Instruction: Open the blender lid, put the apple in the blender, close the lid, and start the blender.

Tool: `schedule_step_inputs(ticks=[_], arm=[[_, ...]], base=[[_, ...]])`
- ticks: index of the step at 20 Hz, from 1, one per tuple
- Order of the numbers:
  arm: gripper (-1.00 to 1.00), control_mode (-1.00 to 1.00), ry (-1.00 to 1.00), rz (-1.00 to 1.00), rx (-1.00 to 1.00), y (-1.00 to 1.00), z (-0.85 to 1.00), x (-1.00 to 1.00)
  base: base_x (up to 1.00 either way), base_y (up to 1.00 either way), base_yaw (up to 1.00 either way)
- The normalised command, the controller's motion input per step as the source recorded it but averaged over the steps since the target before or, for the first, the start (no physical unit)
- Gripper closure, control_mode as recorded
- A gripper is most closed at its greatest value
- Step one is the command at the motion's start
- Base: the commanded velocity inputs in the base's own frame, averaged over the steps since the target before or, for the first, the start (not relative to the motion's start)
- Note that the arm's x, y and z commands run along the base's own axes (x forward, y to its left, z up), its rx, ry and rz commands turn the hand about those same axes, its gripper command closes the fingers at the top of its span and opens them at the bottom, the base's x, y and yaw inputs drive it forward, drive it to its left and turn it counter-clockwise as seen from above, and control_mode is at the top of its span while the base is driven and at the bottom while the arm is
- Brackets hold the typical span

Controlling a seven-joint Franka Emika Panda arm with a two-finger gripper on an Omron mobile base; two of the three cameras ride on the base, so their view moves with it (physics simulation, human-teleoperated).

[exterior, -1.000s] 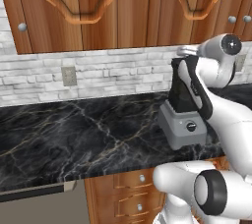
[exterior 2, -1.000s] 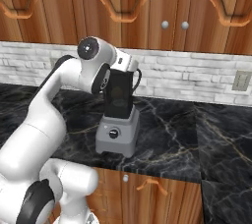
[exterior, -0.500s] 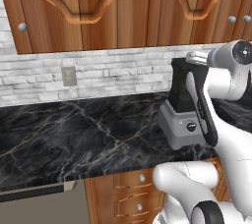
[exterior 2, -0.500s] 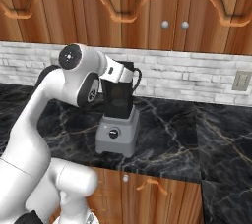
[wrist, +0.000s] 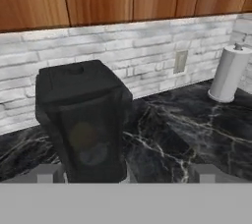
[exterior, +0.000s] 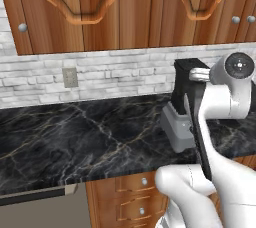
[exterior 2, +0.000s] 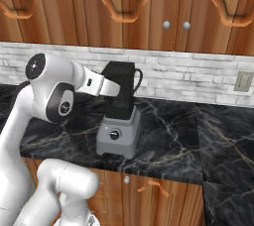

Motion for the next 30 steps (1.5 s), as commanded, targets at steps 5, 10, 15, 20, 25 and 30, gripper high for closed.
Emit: schedule_step_inputs(ticks=[5,10,15,20,25,30], arm=[[-1.0,-1.0,0.26,-0.15,-0.1,0.27,-0.37,-0.58],[-1.0,-1.0,0.2,-0.12,0.0,0.04,-0.49,-0.48],[-1.0,-1.0,0.11,0.0,0.0,0.0,-0.44,-0.17],[-1.0,-1.0,0.11,0.0,0.0,0.17,-0.27,0.11],[-1.0,-1.0,0.07,-0.01,0.0,0.08,-0.34,0.2],[-1.0,-1.0,0.06,-0.05,0.0,0.0,-0.31,0.17]], base=[[0.0,0.0,0.0],[0.0,0.0,0.0],[0.0,0.0,0.0],[0.0,0.0,0.0],[0.0,0.0,0.0],[0.0,0.0,0.0]])
